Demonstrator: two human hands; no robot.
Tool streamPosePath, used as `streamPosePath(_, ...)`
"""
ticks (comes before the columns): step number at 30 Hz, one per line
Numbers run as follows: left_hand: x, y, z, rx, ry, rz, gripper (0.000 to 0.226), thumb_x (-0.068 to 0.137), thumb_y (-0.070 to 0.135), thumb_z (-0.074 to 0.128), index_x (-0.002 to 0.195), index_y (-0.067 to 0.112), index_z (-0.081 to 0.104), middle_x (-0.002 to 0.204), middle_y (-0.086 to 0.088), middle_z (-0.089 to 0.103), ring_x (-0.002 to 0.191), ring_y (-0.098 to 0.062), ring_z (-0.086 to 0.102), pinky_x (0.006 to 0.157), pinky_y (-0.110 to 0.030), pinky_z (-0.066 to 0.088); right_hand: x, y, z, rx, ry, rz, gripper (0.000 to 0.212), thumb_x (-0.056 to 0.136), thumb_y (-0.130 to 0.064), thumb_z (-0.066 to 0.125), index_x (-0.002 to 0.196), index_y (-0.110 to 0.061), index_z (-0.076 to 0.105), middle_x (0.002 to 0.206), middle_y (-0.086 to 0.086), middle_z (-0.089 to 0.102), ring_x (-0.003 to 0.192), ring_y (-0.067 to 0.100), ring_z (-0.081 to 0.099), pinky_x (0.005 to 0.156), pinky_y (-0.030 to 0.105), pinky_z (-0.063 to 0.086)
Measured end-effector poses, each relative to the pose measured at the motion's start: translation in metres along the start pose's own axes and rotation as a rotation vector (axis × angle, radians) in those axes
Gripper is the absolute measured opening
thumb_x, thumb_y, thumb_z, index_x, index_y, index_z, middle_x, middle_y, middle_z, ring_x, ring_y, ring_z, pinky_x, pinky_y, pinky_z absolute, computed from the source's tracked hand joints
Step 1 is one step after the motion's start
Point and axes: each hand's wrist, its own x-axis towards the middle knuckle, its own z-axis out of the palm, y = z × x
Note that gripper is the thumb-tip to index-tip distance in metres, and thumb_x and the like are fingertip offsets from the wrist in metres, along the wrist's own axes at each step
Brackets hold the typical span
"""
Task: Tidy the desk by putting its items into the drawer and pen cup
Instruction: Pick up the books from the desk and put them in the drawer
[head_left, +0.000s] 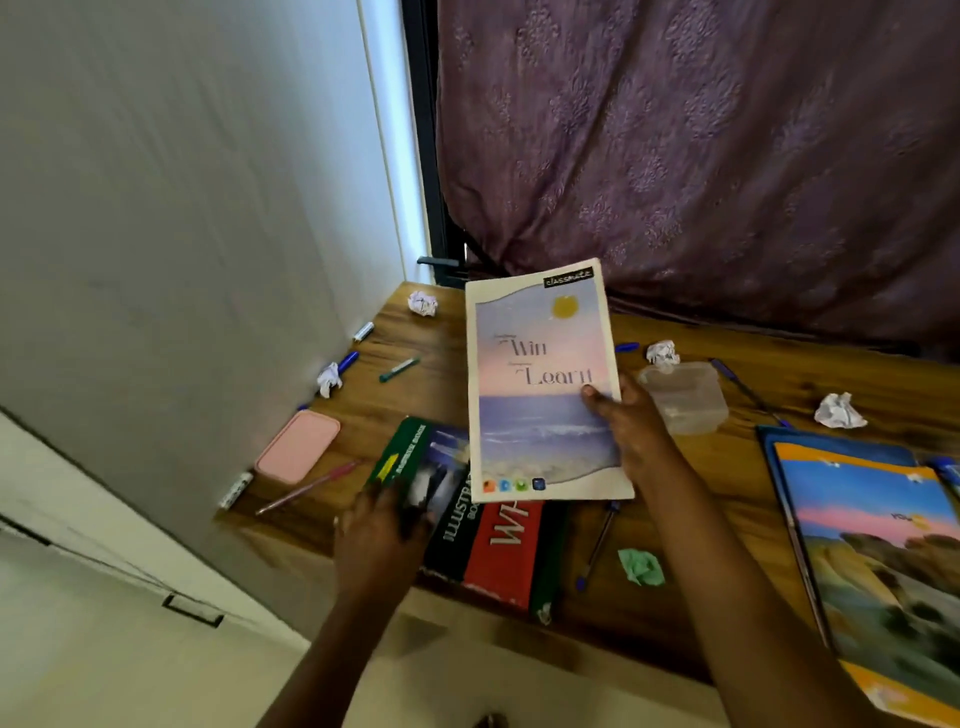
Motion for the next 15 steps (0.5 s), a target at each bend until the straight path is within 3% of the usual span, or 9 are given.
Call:
streamPosePath(3,-0.016,0.013,0.030,0.180,-0.063,-0.087,0.087,0.083,0.075,0.020,0.151,0.019,0.016,0.157,-0.017,0.011,0.146,-0.034,0.005,0.115,-0.051,0.006,-0.018,0.005,-0.005,0.115,0.052,0.076,0.027,0.089,-0.009,0.060,0.116,-0.011,0.056,0.119,0.014,0.062,0.104,0.027,0.060,0.091,0.042,0.050)
streamPosePath(7,-0.022,0.018,0.040,0.288,-0.082,-0.084,0.126,0.053,0.086,-0.026,0.151,0.015,0.004,0.157,-0.022,0.000,0.145,-0.038,-0.007,0.115,-0.052,0.000,-0.040,0.008,-0.015,0.230,0.080,0.147,0.035,0.091,-0.008,0.056,0.126,-0.006,0.053,0.117,0.010,0.060,0.099,0.024,0.059,0.070,0.029,0.053)
streamPosePath(11,-0.010,0.003,0.030,0.314,-0.150,0.043,0.127,0.049,0.089,-0.024,0.152,0.018,-0.001,0.158,-0.020,-0.004,0.145,-0.036,-0.008,0.114,-0.053,-0.003,-0.058,0.005,-0.032,0.329,0.051,0.265,0.024,0.092,-0.016,0.055,0.116,-0.011,0.057,0.108,0.012,0.064,0.082,0.023,0.063,0.054,0.026,0.058)
streamPosePath(15,0.019,-0.019,0.015,0.352,-0.258,0.260,0.126,0.050,0.095,-0.014,0.152,0.021,0.000,0.158,-0.017,-0.004,0.145,-0.034,-0.008,0.115,-0.051,-0.003,-0.076,0.004,-0.045,0.427,-0.023,0.379,0.014,0.094,-0.021,0.051,0.101,-0.014,0.061,0.080,0.009,0.072,0.059,0.022,0.068,0.046,0.030,0.056)
